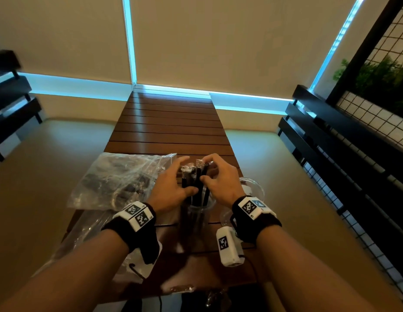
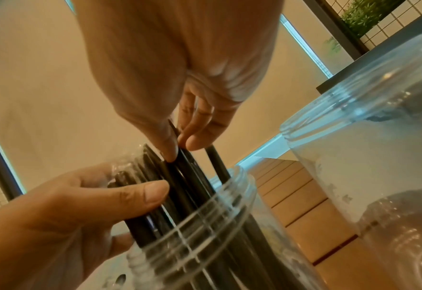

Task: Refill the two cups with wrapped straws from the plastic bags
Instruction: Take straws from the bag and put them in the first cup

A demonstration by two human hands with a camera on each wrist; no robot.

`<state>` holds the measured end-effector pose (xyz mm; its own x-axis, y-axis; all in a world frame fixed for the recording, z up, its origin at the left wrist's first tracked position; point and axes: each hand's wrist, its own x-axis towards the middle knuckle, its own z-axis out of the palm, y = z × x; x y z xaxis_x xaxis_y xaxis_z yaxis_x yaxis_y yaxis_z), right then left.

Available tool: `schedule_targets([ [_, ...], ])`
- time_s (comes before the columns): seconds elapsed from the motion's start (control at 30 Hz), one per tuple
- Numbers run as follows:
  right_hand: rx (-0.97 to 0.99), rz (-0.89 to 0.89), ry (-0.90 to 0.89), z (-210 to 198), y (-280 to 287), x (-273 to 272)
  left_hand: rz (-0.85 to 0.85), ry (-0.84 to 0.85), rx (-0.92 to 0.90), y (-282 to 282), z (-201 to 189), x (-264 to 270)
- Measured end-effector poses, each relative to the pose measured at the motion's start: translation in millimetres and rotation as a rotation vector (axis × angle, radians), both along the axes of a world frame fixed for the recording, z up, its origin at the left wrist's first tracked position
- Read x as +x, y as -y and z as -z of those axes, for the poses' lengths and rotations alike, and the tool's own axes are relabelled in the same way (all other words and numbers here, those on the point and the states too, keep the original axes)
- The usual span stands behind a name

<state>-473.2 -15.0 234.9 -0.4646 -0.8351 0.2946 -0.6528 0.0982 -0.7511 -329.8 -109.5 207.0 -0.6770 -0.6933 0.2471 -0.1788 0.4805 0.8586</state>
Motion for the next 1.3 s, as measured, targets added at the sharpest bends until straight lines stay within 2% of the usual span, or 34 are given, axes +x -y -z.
schedule_targets([
  [0.1,-0.011,-0.002,-0.067,1.2,3.8,-3.9,-0.026,-0.05,-0.151,6.8,-9.2,-2.5],
  [0.23,0.087,0.04,-0.165,12.6,3.4,-5.8,0.049,0.042,-0.351,6.9,-5.5,-1.7],
  [0.37,0.097,0.089,-0.153,10.8,3.1,-10.4,0.018,0.018,-0.394,12.5,-4.1,-5.3],
  [0.5,0.2,0.094,-0.203,9.5,4.1,-10.5,0.083,0.108,-0.422,11.2,0.7,-8.9],
  [0.67,0.013,0.151,-0.158,-4.8,4.1,-6.4,0.143,0.15,-0.292,18.5,-10.4,3.8],
  [0.73,-0.098,0.189,-0.169,-14.6,7.8,-1.3,0.028,0.153,-0.315,26.3,-21.8,11.9],
  [0.77,-0.149,0.189,-0.192,-19.4,10.7,2.6,-0.074,0.189,-0.392,31.0,-26.0,15.9],
  [0.83,-0.199,0.134,-0.258,-27.5,17.6,14.0,-0.275,0.419,-0.539,37.7,-28.9,25.8],
  [0.9,-0.194,0.027,-0.316,-33.3,25.7,29.8,-0.326,0.724,-0.495,41.7,-22.3,35.9],
  [0.97,-0.184,-0.078,-0.351,-39.3,33.1,46.6,-0.328,0.836,-0.364,42.9,-10.7,42.3],
  [1.03,-0.129,-0.168,-0.36,-45.7,40.9,60.7,-0.366,0.759,-0.271,46.0,-5.9,46.6],
  [1.13,0.085,-0.261,-0.396,-52.5,56.7,77.7,-0.454,0.543,-0.25,53.9,-11.0,55.4],
  [1.3,0.473,-0.38,-0.603,-47.4,79.1,106.4,-0.516,0.322,-0.16,67.7,-24.0,73.6],
])
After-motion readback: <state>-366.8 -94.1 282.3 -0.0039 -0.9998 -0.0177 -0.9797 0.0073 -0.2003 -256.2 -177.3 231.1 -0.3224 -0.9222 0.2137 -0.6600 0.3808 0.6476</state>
